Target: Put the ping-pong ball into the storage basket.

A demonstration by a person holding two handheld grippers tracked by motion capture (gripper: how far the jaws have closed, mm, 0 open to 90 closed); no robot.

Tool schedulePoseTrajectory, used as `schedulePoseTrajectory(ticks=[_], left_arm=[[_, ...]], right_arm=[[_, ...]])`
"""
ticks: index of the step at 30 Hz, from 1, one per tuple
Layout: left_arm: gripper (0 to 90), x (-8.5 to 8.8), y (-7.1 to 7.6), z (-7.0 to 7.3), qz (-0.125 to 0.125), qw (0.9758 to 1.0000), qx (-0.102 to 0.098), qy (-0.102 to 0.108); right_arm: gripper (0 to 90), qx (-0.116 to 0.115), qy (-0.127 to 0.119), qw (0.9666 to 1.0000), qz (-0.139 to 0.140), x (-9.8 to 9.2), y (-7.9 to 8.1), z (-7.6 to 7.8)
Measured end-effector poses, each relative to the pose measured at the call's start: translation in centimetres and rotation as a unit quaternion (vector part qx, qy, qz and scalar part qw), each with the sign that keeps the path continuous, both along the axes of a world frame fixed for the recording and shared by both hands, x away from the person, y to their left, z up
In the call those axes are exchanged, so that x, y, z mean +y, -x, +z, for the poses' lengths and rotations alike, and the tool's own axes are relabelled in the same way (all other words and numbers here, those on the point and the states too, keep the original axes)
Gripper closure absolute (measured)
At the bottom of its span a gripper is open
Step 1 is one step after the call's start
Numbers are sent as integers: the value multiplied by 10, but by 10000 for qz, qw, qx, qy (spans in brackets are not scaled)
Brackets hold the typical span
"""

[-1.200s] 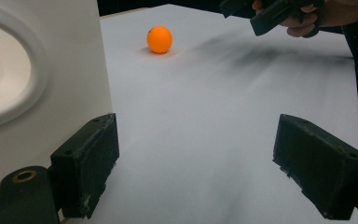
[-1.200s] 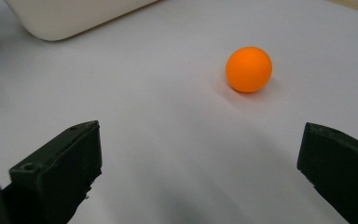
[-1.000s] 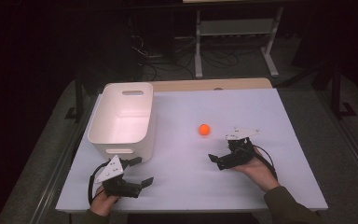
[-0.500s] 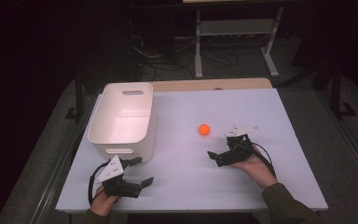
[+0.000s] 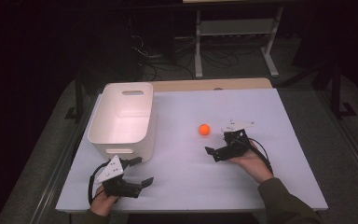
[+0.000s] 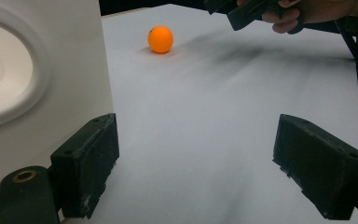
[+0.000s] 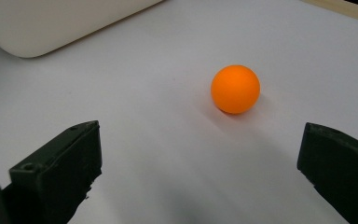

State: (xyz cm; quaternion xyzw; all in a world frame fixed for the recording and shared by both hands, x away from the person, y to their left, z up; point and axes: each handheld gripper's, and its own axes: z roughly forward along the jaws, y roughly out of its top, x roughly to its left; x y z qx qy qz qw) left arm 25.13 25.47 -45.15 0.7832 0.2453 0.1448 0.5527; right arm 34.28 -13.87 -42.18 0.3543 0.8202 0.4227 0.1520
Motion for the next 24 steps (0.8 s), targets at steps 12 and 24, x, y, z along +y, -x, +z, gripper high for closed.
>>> schedulePoseTrajectory(ticks=[12, 24], left_arm=[[141, 0, -1, 0, 4, 10000, 44, -20], [141, -1, -1, 0, -10, 10000, 49, -68]], right_arm=[[0, -13, -15, 10000, 16, 6, -6, 3], [0, -18, 2, 10000, 42, 13, -12, 3]])
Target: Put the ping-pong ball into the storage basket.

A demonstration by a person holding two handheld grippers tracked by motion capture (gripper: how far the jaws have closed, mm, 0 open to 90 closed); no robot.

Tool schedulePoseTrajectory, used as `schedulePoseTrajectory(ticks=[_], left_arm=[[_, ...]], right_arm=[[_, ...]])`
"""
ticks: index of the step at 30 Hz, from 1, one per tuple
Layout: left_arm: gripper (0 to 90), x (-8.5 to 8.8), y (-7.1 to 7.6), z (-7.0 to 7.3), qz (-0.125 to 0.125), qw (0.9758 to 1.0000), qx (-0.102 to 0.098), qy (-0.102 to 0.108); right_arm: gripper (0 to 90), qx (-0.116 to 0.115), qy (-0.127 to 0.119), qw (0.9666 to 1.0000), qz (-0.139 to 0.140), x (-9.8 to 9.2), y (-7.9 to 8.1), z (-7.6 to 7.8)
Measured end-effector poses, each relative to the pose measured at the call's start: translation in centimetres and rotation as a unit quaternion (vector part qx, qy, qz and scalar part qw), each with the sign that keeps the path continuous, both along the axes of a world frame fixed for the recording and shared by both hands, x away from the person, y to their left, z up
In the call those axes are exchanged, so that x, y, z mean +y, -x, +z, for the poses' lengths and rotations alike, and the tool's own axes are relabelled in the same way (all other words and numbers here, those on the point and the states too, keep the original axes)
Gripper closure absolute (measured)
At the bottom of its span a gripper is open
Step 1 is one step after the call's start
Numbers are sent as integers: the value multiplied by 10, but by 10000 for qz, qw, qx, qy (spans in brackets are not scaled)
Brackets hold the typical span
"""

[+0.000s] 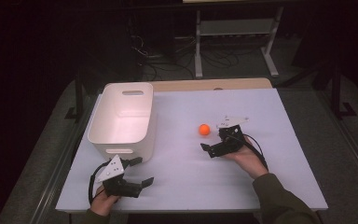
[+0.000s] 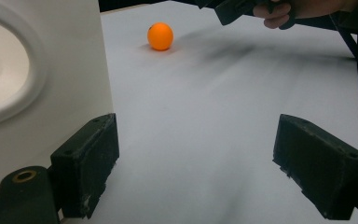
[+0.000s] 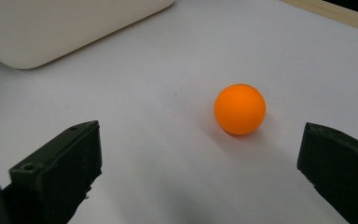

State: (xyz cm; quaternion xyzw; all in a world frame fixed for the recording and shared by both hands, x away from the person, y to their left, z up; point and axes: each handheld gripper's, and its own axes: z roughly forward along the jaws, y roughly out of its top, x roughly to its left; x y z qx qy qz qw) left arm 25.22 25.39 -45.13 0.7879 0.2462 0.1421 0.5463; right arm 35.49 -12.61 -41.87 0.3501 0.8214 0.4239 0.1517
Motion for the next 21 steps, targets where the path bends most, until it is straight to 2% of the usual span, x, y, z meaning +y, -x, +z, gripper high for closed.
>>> schedulePoseTrajectory(ticks=[21], left_arm=[[141, 0, 0, 0, -6, 10000, -6, -5]], right_arm=[[0, -63, -38, 10000, -17, 7, -13, 6]])
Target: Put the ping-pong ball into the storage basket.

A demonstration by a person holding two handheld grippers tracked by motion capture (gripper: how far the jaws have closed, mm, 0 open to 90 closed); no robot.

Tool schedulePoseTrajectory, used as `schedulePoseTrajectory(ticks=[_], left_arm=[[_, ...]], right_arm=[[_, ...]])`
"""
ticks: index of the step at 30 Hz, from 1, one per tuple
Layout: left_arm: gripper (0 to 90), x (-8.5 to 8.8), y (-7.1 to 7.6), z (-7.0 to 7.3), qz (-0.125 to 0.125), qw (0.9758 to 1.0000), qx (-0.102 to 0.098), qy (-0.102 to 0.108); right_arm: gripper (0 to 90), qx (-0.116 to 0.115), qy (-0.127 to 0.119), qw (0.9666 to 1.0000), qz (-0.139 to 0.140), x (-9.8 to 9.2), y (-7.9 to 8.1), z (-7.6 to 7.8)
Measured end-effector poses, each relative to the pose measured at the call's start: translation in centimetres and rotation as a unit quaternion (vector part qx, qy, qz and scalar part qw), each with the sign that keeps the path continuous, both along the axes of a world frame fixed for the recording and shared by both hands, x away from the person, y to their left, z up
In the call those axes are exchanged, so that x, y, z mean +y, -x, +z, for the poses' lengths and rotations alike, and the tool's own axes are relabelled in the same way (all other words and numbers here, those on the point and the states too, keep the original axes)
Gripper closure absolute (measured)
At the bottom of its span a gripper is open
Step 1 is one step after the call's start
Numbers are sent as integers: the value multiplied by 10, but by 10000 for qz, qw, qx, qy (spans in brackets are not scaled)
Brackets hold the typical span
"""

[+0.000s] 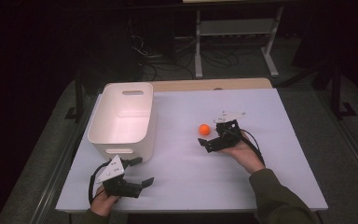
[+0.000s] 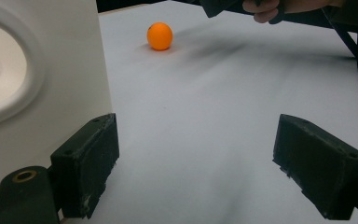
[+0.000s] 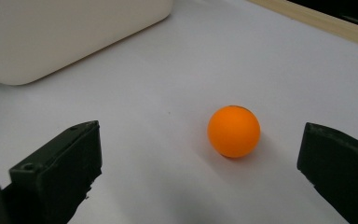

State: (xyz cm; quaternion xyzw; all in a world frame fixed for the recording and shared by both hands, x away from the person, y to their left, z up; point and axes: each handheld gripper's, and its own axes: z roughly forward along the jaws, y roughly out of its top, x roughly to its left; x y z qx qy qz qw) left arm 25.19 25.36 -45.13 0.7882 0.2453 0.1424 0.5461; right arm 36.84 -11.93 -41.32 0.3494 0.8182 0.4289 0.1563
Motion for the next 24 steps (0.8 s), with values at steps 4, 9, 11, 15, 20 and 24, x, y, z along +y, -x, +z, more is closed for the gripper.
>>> schedulePoseTrajectory(ticks=[4, 9, 11, 15, 20, 24], left_arm=[[141, 0, 0, 0, 1, 10000, 1, 4], [141, 0, 0, 0, 0, 10000, 5, 5], [141, 0, 0, 0, 0, 10000, 4, 1], [141, 0, 0, 0, 1, 10000, 5, -3], [141, 0, 0, 0, -3, 10000, 9, -1], [141, 1, 0, 0, -2, 10000, 10, 3]], right_arm=[[0, -15, -18, 10000, -21, 1, -3, 1], [0, -14, -20, 10000, -37, 2, -6, 1], [0, -27, -5, 10000, -25, 3, -8, 1], [0, -7, -24, 10000, -37, 5, -10, 2], [0, -13, -36, 10000, -45, 5, -14, 1], [0, 20, -33, 10000, -58, 6, -16, -1]])
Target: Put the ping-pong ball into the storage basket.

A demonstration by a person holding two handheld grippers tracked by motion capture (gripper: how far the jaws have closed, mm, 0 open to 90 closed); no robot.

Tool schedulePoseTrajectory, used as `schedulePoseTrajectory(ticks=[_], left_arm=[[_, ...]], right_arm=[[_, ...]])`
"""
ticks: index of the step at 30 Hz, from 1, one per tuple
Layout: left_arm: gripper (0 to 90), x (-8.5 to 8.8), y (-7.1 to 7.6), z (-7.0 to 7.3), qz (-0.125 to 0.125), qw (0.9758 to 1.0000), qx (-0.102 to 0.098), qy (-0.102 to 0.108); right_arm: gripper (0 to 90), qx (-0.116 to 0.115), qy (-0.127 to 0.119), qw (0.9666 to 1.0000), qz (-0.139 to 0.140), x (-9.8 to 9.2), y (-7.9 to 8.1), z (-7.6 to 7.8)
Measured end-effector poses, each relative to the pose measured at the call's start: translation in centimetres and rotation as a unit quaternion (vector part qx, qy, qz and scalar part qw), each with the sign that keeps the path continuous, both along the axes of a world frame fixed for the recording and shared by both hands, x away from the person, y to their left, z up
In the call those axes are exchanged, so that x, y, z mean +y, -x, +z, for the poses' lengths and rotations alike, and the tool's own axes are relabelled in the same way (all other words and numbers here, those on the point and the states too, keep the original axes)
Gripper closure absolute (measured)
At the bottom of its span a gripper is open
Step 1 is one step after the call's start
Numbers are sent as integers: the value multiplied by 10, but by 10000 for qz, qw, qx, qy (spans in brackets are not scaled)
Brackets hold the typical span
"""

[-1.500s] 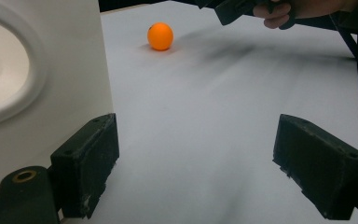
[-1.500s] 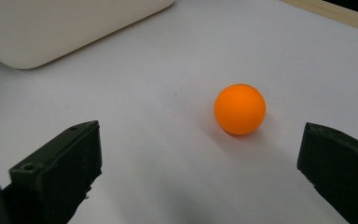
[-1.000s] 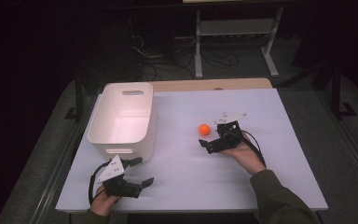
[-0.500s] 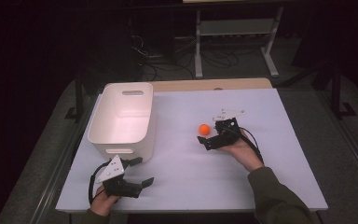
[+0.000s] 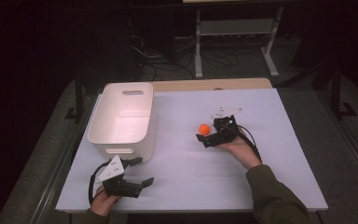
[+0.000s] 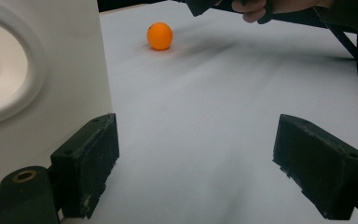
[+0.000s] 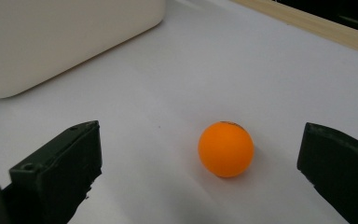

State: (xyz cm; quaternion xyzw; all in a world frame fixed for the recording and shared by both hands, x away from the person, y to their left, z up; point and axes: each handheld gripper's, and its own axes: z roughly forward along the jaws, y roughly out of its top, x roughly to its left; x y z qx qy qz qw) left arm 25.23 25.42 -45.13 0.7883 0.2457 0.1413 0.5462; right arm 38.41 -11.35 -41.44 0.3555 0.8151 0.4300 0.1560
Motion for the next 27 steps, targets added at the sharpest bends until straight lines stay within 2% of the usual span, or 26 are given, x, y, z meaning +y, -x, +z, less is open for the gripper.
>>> schedulePoseTrajectory(ticks=[27], left_arm=[[141, 0, 0, 0, 3, 10000, 13, 23]], right_arm=[[0, -61, 10, 9999, -95, 8, -19, 4]])
